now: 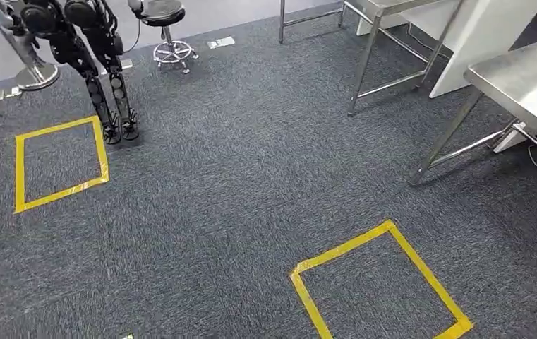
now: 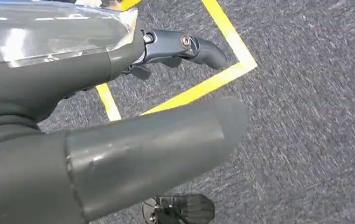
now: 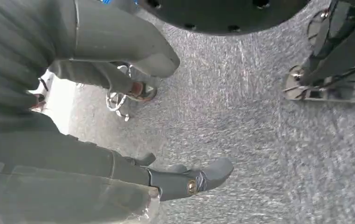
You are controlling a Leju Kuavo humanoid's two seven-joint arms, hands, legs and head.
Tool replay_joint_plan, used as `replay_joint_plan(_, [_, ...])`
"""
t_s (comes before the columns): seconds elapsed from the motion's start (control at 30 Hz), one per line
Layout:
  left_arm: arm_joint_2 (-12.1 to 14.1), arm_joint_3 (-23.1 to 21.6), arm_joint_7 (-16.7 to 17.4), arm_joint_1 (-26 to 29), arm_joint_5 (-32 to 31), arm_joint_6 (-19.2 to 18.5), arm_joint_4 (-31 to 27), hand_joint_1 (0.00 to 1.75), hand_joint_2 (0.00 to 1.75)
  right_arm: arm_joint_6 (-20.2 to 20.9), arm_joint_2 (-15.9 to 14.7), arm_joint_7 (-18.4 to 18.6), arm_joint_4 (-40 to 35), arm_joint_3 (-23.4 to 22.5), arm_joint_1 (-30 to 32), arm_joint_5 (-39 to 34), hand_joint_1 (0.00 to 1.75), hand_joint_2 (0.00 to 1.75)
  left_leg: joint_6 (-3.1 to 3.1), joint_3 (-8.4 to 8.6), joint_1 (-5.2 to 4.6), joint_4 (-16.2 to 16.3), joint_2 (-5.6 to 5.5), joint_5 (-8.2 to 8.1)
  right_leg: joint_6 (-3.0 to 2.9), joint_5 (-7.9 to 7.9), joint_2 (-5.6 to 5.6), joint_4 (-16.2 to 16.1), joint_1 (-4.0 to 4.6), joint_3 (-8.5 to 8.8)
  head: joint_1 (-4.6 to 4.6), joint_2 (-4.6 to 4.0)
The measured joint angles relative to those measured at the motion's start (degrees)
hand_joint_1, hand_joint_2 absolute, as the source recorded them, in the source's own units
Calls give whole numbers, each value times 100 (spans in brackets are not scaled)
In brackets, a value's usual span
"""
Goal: Take the parts from the cabinet and place them on the table.
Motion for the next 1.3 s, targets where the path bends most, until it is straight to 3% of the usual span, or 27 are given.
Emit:
replay_joint_plan(0.03, [-2, 0, 11, 6, 0, 0, 0, 0, 0, 0, -2, 7, 0, 0, 6, 0, 0, 175, -1, -6, -8, 5, -23, 0, 33, -77, 2, 327, -3, -167, 2, 0])
replay_joint_plan(0.07, [-4, 0, 13, 12, -2, 0, 0, 0, 0, -2, -4, 9, 0, 0, 14, 0, 0, 175, -2, -4, -8, 8, -48, 0, 76, -27, 2, 318, -8, -177, 0, 0])
replay_joint_plan(0.1, [-11, 0, 22, 12, -4, 0, 0, 0, 0, -2, -9, 20, 0, 0, 21, -2, 0, 175, -5, 1, -8, 12, -81, -1, 145, 129, 2, 27, -16, -41, 2, 0])
replay_joint_plan(0.17, [-22, 0, 22, 10, -11, 2, 0, 0, 0, -2, -22, 20, 0, 0, 19, 0, 0, 175, -48, 0, -2, 77, -139, -30, 267, 567, 21, -1057, -44, 493, 4, 0])
replay_joint_plan(0.2, [-24, 0, 22, 10, -20, 7, 0, 0, 0, -2, -20, 20, 0, 0, 15, 0, 0, 175, -93, -40, -3, 146, -155, -61, 253, 655, 88, -1429, -67, 648, 9, 0])
replay_joint_plan(0.27, [-22, 0, 28, 11, -42, 24, 0, 0, 0, -2, -15, 22, 0, 0, -3, 0, 0, 175, -161, -71, -52, 218, -172, -117, 114, 667, 69, -1400, -25, 628, -2, 0])
replay_joint_plan(0.33, [-20, 0, 28, 15, -44, 26, 0, 0, 0, -2, -18, 28, 0, 0, -3, 2, 0, 175, -192, -81, -25, 218, -183, -109, 48, 676, 55, -1396, -2, 669, -9, 0])
replay_joint_plan(0.37, [-15, 0, 28, 15, -44, 26, 0, 0, 0, -2, -7, 35, 0, 0, -1, 2, 0, 175, -203, -97, -4, 257, -190, -119, 0, 707, 43, -1422, -79, 669, -9, 0])
replay_joint_plan(0.4, [-28, -2, 28, 18, -55, 26, 0, 0, 0, -2, -11, 37, 0, 0, -3, 2, 0, 175, -250, -141, -1, 394, -126, -241, -22, 716, 35, -1422, -61, 676, -13, 0])
replay_joint_plan(0.5, [-26, 0, 28, 12, -52, 28, 0, 0, 0, -2, -15, 37, 0, 0, 1, 2, 0, 175, -356, -736, 56, 1642, -24, -917, -57, 714, -5, -1419, -28, 665, -42, 0])
replay_joint_plan(0.53, [-31, 0, 28, 19, -52, 26, 0, 0, 0, -2, -17, 37, 0, 0, 6, 2, 0, 175, -366, -917, 67, 1984, -17, -1018, -59, 712, -21, -1418, -16, 659, -42, 0])
replay_joint_plan(0.57, [-35, 0, 28, 23, -52, 26, 0, 0, 0, -2, -17, 37, 0, 0, 7, 2, 0, 175, -361, -982, 78, 2069, -10, -968, -62, 709, -37, -1418, -9, 659, -42, 0])
replay_joint_plan(0.6, [-37, 0, 28, 22, -52, 26, 0, 0, 0, -2, -17, 37, 0, 0, 6, 2, 0, 175, -347, -909, 82, 1884, -3, -807, -62, 707, -45, -1418, -1, 663, -42, 0])
replay_joint_plan(0.67, [-33, 0, 28, 18, -55, 26, 0, 0, 0, -2, -11, 37, 0, 0, -4, 2, 0, 175, -276, -389, 76, 858, 15, -282, -67, 702, -58, -1422, 9, 684, -42, 0])
replay_joint_plan(0.7, [-28, 0, 28, 11, -55, 26, 0, 0, 0, -2, -7, 37, 0, 0, -8, 2, 0, 175, -205, -106, 44, 335, 93, -119, -66, 702, -61, -1424, 8, 692, -39, 0])
replay_joint_plan(0.73, [-17, -2, 31, -4, -59, 26, 0, 0, 0, -2, 13, 37, 0, 0, -9, 2, 0, 175, -188, -100, 20, 295, 162, -176, -48, 694, -73, -1429, 34, 694, -30, 0])
replay_joint_plan(0.83, [-7, 0, 28, -8, -61, 26, 0, 0, 0, -7, 24, 37, 0, 0, -4, 0, 0, 175, -117, -109, -39, 252, 109, -167, 33, 693, -115, -1473, -1, 702, -44, 0])
replay_joint_plan(0.87, [-2, 0, 28, -9, -61, 26, 0, 0, 0, -9, 31, 35, 0, 0, -9, 0, 0, 175, -60, -74, -45, 143, 76, -110, 83, 708, -138, -1524, 35, 738, -44, 0])
replay_joint_plan(0.9, [-13, 0, 28, -7, -61, 26, 0, 0, 0, -15, 28, 22, -2, 0, -3, 0, 0, 175, -52, 30, 22, 10, 71, -20, 70, 648, -115, -1405, 43, 688, -37, 0])
replay_joint_plan(0.93, [-24, 0, 26, -12, -61, 28, 0, 0, 0, -22, 17, 18, 0, 2, -3, 0, 0, 175, 3, 57, 15, -55, 49, 18, 33, 487, -51, -1158, 41, 565, -28, 0])
replay_joint_plan(1.0, [-24, 0, 28, -17, -61, 28, 0, 0, 0, -26, 18, 20, 0, 0, 2, 2, 0, 175, 13, 43, 4, -52, 16, 25, -17, 100, -4, -272, 18, 134, -17, 0])
replay_joint_plan(1.03, [-26, 0, 28, -12, -63, 26, 0, 0, 0, -28, 13, 20, 0, 2, 4, 9, 0, 175, 13, 32, -5, -50, -8, 25, -3, -64, 6, 192, 2, -106, -18, 0])
replay_joint_plan(1.07, [-28, 0, 28, -9, -63, 26, 0, 0, 0, -33, 11, 17, 0, 2, 10, 9, 0, 175, 11, 27, -7, -45, -33, 25, 39, -99, 10, 409, -5, -224, -20, 0])
replay_joint_plan(1.13, [-31, 0, 28, -3, -68, 26, 0, 0, 0, -37, 0, 20, 0, 0, 25, 26, 0, 175, -4, 38, 0, -34, -91, 16, 168, 144, 10, 22, -25, -49, -18, 0])
replay_joint_plan(1.2, [-46, 0, 31, -5, -70, 26, 0, 0, 0, -37, -20, 17, -2, 2, 22, 28, 0, 175, -76, 28, 15, 66, -158, -32, 316, 658, 45, -1282, -89, 598, -17, 0])
replay_joint_plan(1.27, [-33, 0, 37, -5, -70, 28, 0, 0, 0, -37, -9, 15, 0, 2, 12, 28, 0, 175, -166, -38, -40, 204, -188, -110, 182, 693, 81, -1438, -73, 635, -11, 0])
replay_joint_plan(1.3, [-31, 0, 37, -4, -70, 31, 0, 0, 0, -37, -2, 11, 0, 2, 0, 31, 0, 175, -173, -63, -40, 211, -192, -109, 129, 697, 73, -1404, -69, 650, -15, 0])
